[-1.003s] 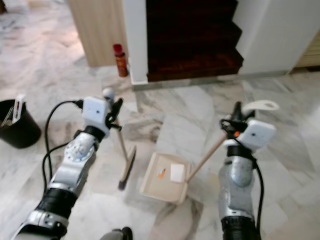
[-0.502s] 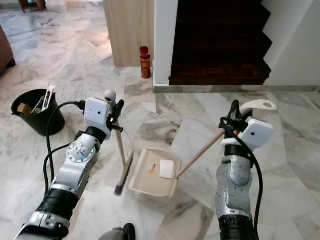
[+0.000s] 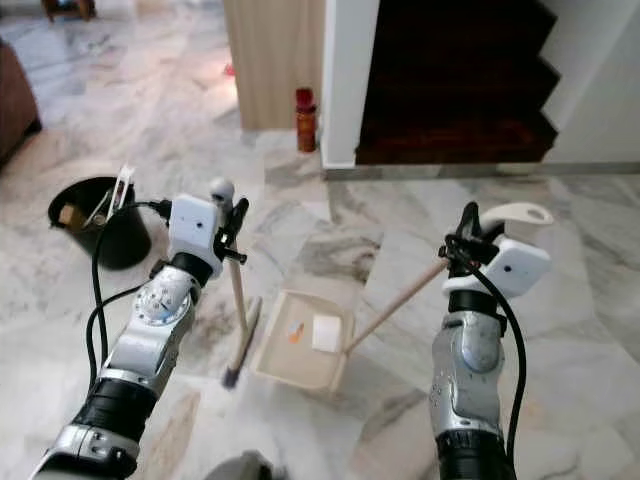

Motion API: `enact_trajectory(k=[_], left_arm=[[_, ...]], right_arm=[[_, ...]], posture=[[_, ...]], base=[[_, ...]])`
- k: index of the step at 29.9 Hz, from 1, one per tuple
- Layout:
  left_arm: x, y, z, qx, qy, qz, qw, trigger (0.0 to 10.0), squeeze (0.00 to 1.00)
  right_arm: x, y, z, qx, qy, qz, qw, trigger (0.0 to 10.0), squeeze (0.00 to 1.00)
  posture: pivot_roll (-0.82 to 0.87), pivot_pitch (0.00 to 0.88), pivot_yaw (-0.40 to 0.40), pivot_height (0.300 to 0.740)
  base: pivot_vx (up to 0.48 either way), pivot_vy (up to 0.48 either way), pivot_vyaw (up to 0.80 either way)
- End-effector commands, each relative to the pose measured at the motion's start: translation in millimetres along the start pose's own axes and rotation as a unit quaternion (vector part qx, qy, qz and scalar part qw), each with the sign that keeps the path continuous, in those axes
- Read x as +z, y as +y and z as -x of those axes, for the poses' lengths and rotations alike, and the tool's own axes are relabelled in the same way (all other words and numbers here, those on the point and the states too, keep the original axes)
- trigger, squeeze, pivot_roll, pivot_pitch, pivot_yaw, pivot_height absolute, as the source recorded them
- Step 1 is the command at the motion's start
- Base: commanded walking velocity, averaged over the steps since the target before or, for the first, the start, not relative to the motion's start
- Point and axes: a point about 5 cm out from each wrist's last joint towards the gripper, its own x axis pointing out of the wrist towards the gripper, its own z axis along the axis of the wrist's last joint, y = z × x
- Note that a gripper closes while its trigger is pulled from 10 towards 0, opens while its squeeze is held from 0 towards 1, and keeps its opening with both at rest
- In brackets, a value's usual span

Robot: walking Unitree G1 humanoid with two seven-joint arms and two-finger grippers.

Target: Sweep floor

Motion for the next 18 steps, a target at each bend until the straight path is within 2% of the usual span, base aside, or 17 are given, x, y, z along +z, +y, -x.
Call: enact_trajectory(k=[1, 18], left_arm=[[10.8, 9.9, -0.7, 0.011, -0.024, -0.015, 1.000, 10.0, 0.00], [12.3, 12.2, -1.0, 0.016, -0.024, -0.015, 0.999, 10.0, 0.00]], right_arm=[[9.5, 11.7, -4.8, 0.012, -0.025, -0.016, 0.999, 10.0, 0.00], [12.8, 5.6, -8.5, 0.001, -0.025, -0.017, 1.000, 10.0, 0.00]], posture=[[0.09, 0.098, -0.029, 0.740], [0.09, 0.110, -0.036, 0.740]], base=[[0.000, 0.458, 0.00], [0.000, 0.451, 0.00]])
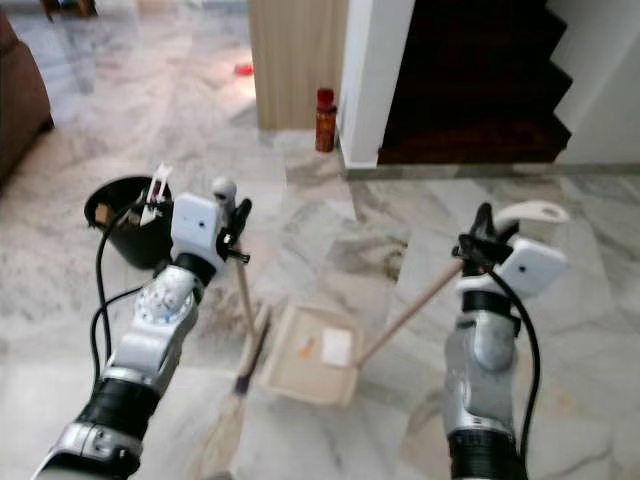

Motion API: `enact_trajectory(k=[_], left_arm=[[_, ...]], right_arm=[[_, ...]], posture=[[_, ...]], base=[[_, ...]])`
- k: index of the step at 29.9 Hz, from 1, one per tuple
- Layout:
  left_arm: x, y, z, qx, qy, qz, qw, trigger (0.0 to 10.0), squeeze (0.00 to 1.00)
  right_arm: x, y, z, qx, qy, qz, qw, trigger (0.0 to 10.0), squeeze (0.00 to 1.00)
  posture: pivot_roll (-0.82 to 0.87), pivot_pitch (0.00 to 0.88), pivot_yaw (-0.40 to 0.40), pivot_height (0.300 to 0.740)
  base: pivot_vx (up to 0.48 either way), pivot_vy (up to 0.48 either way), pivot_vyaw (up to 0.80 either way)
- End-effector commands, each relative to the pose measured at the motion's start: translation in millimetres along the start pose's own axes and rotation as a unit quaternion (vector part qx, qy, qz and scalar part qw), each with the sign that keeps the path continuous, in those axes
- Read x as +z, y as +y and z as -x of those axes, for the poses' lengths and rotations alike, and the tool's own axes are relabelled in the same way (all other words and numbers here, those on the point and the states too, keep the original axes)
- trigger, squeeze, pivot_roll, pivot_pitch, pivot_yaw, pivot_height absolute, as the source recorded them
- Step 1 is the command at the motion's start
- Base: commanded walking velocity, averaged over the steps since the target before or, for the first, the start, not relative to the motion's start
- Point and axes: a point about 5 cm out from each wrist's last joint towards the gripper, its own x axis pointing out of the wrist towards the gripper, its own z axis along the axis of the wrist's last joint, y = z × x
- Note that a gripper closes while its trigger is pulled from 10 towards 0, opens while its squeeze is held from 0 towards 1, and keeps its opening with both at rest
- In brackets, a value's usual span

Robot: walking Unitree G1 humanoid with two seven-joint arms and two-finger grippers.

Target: Sweep floor

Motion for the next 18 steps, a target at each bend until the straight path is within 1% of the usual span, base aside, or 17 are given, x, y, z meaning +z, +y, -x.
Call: enact_trajectory(k=[1, 2, 3, 6, 18], left_arm=[[13.7, -0.8, -3.6, -0.003, -0.029, -0.019, 0.999, 10.0, 0.00], [13.7, -0.8, -3.7, -0.003, -0.029, -0.019, 0.999, 10.0, 0.00], [13.7, -0.8, -3.7, -0.003, -0.029, -0.019, 0.999, 10.0, 0.00], [13.9, -0.9, -3.6, -0.003, -0.029, -0.020, 0.999, 10.0, 0.00], [15.0, 2.0, -3.0, 0.000, -0.027, -0.021, 0.999, 10.0, 0.00]], right_arm=[[11.9, -1.6, -5.8, -0.013, -0.028, -0.020, 0.999, 10.0, 0.00], [11.9, -1.8, -5.8, -0.014, -0.028, -0.022, 0.999, 10.0, 0.00], [11.4, -1.9, -5.6, -0.016, -0.026, -0.021, 0.999, 10.0, 0.00], [11.1, -1.6, -5.3, -0.015, -0.025, -0.021, 0.999, 10.0, 0.00], [10.1, 0.4, -3.9, -0.020, -0.025, -0.021, 0.999, 10.0, 0.00]], posture=[[0.09, 0.111, -0.036, 0.740], [0.09, 0.111, -0.036, 0.740], [0.09, 0.112, -0.036, 0.740], [0.09, 0.113, -0.035, 0.740], [0.10, 0.130, -0.034, 0.740]], base=[[0.000, 0.442, 0.00], [0.000, 0.442, 0.00], [0.000, 0.435, -0.58], [0.000, 0.419, -0.80], [0.000, 0.403, 0.00]])
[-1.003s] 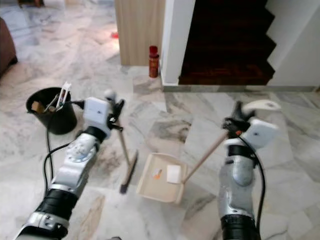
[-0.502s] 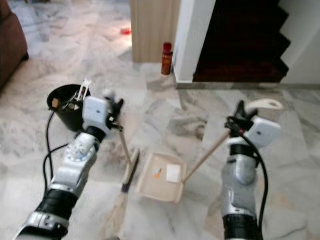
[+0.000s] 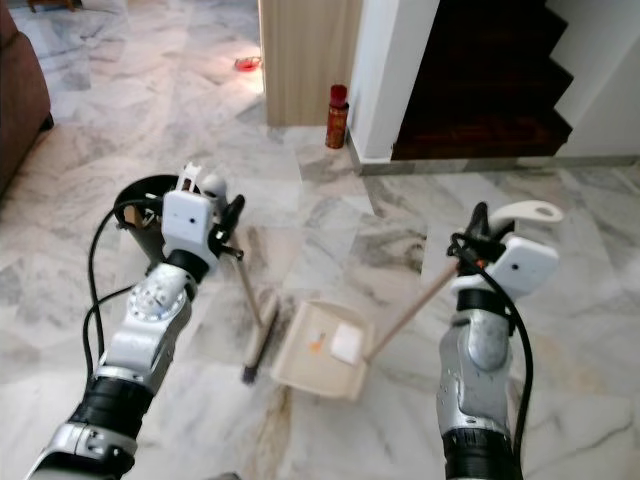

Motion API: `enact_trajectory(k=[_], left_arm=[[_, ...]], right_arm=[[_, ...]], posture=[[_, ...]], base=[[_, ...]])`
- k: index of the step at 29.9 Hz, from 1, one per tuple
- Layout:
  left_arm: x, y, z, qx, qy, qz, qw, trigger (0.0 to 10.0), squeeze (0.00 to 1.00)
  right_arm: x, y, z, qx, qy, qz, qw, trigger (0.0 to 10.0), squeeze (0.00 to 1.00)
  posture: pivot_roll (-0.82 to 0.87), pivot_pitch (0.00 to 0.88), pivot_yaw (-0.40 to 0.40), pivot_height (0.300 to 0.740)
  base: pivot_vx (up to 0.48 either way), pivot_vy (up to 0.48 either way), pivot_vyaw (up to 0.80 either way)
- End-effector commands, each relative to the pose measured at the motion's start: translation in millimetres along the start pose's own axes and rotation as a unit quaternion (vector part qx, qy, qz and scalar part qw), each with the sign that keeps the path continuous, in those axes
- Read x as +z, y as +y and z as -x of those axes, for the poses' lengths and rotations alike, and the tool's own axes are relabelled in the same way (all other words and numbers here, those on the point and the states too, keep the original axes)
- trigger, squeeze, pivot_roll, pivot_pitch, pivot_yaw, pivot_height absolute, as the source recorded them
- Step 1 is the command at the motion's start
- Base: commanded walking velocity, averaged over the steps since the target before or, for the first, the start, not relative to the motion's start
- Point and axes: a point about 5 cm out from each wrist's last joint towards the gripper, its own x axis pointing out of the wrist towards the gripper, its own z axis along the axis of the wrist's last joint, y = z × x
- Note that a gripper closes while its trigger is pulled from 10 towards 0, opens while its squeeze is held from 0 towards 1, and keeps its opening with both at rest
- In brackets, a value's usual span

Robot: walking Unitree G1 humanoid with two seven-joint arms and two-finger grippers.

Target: Sweep floor

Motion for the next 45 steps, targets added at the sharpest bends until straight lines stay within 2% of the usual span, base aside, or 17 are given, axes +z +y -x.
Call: enact_trajectory(k=[1, 37, 39, 45], left_arm=[[9.1, -3.2, -2.9, -0.004, -0.019, -0.004, 1.000, 10.0, 0.00], [11.6, -1.5, -1.8, -0.003, -0.018, -0.006, 1.000, 10.0, 0.00], [12.2, -2.2, -1.9, -0.005, -0.021, -0.015, 1.000, 10.0, 0.00], [15.1, -1.8, -2.3, 0.001, -0.031, -0.006, 0.999, 10.0, 0.00]], right_arm=[[7.6, -3.2, -1.7, -0.008, -0.019, -0.005, 1.000, 10.0, 0.00], [7.0, -1.2, -2.3, -0.007, -0.014, -0.003, 1.000, 10.0, 0.00], [6.6, -1.3, -2.3, -0.006, -0.013, -0.005, 1.000, 10.0, 0.00], [6.0, 1.1, -2.9, 0.001, -0.011, -0.008, 1.000, 10.0, 0.00]], posture=[[0.10, 0.130, -0.034, 0.740], [0.10, 0.137, -0.030, 0.740], [0.10, 0.131, -0.030, 0.740], [0.10, 0.120, -0.028, 0.740]], base=[[0.000, 0.405, 0.00], [0.000, 0.383, 0.00], [0.000, 0.146, 0.00], [0.000, 0.000, 0.00]])
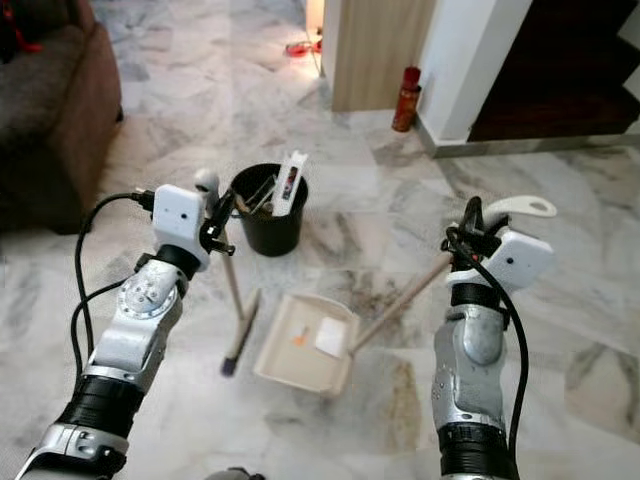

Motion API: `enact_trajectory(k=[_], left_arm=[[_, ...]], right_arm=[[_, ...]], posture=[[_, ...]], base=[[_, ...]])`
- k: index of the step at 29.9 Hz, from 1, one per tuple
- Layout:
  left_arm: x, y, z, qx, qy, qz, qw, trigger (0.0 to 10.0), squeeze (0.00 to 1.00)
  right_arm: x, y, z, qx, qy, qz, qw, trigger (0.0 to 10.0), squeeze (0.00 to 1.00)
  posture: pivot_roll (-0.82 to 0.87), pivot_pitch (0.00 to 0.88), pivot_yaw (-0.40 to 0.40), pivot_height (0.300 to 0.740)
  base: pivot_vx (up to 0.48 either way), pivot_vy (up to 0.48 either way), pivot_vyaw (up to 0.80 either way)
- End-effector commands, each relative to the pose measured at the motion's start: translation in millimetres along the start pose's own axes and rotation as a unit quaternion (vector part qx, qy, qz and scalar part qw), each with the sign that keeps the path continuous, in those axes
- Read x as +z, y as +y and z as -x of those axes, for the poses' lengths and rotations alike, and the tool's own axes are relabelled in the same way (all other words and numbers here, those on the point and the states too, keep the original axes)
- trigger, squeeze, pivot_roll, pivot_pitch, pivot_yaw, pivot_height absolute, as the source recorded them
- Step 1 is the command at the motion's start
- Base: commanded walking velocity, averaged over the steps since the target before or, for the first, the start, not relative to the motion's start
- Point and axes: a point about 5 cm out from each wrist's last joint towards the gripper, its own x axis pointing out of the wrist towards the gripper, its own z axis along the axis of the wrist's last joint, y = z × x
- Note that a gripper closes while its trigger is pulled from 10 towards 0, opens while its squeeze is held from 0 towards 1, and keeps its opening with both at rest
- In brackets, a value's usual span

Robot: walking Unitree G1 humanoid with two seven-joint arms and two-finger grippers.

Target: Sweep floor

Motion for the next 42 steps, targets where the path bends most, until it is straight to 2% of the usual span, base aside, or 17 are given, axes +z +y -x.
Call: enact_trajectory(k=[1, 6, 13, 18, 24, 33, 42], left_arm=[[12.4, -2.1, -2.8, -0.002, -0.033, 0.010, 0.999, 10.0, 0.00], [12.2, -3.2, -3.1, -0.006, -0.028, 0.014, 0.999, 10.0, 0.00], [13.6, -3.4, -3.2, -0.006, -0.030, 0.011, 0.999, 10.0, 0.00], [12.8, -2.8, -2.2, -0.004, -0.028, 0.010, 1.000, 10.0, 0.00], [13.4, -1.9, -2.5, 0.000, -0.029, 0.011, 1.000, 10.0, 0.00], [13.9, -2.3, -2.9, 0.002, -0.030, 0.010, 0.999, 10.0, 0.00], [15.7, -1.2, -3.3, 0.005, -0.033, 0.009, 0.999, 10.0, 0.00]], right_arm=[[9.7, 1.0, -4.8, 0.006, -0.023, 0.001, 1.000, 10.0, 0.00], [7.5, 9.6, -4.5, 0.039, -0.013, -0.006, 0.999, 10.0, 0.00], [15.9, 16.5, -5.1, 0.056, -0.032, -0.018, 0.998, 10.0, 0.00], [39.3, 27.6, -12.0, 0.077, -0.083, -0.050, 0.992, 10.0, 0.00], [60.3, 34.7, -20.0, 0.086, -0.115, -0.085, 0.986, 10.0, 0.00], [70.1, 41.2, -21.0, 0.101, -0.125, -0.084, 0.983, 10.0, 0.00], [75.4, 47.6, -21.5, 0.117, -0.128, -0.083, 0.981, 10.0, 0.00]], posture=[[0.10, 0.119, -0.028, 0.740], [0.10, 0.118, -0.028, 0.740], [0.11, 0.123, -0.031, 0.740], [0.11, 0.124, -0.033, 0.740], [0.11, 0.122, -0.036, 0.740], [0.11, 0.117, -0.039, 0.740], [0.11, 0.118, -0.040, 0.740]], base=[[0.000, 0.000, 0.00], [0.000, 0.000, 0.00], [0.210, 0.000, 0.00], [0.298, 0.000, 0.00], [0.299, 0.000, 0.00], [0.299, 0.000, 0.00], [0.299, 0.000, 0.54]])
